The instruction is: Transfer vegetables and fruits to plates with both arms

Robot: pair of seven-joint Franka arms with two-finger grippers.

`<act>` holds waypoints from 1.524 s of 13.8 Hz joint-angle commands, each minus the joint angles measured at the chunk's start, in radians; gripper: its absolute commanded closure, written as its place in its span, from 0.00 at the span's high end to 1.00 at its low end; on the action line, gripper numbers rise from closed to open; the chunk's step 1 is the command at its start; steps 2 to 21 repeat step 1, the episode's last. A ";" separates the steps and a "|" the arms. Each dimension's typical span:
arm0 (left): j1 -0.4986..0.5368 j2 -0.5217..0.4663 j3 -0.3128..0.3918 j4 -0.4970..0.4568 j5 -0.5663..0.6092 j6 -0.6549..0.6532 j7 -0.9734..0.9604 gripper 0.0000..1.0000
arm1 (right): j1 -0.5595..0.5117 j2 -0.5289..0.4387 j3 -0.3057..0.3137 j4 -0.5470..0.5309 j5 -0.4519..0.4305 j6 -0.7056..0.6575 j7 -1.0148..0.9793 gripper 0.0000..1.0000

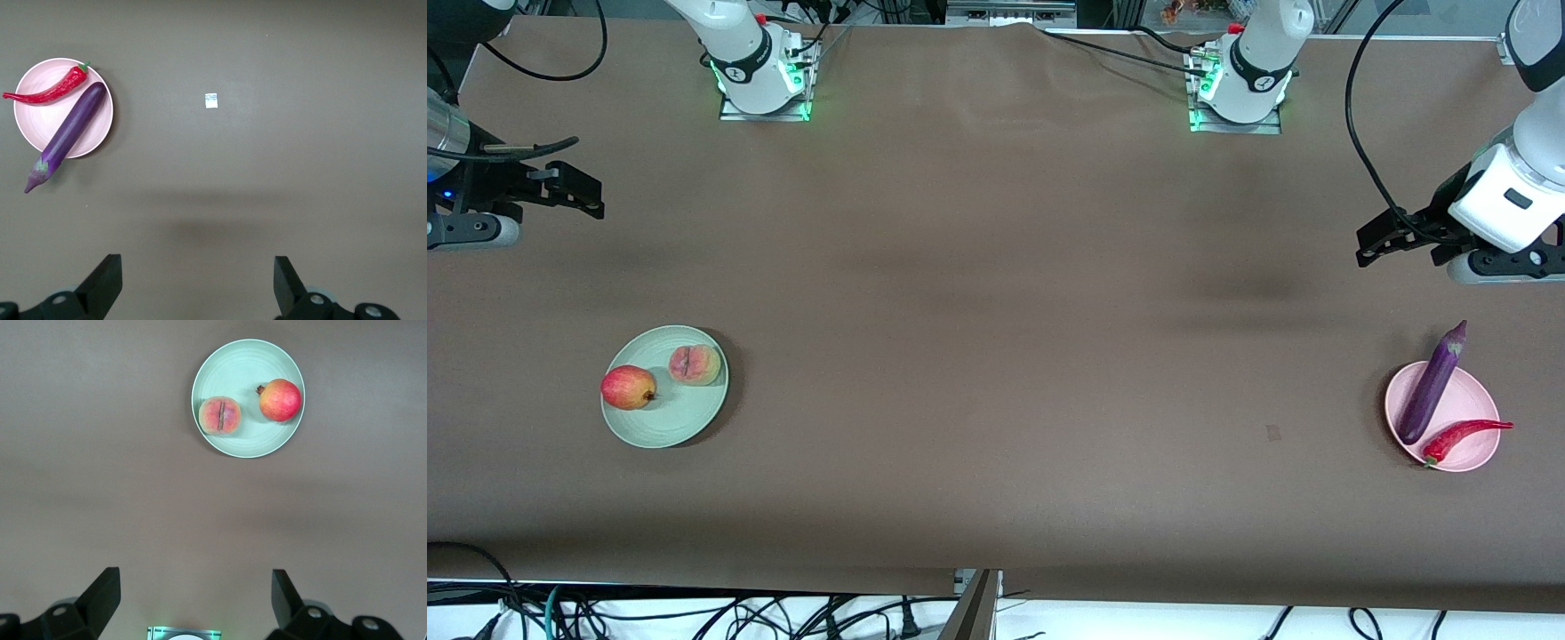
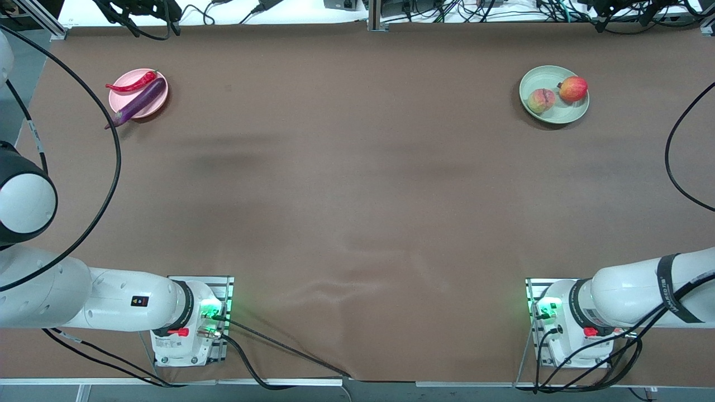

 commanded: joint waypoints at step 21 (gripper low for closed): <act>-0.020 -0.030 0.019 -0.031 -0.013 0.005 0.010 1.00 | -0.004 -0.003 0.002 0.000 -0.001 0.004 0.005 1.00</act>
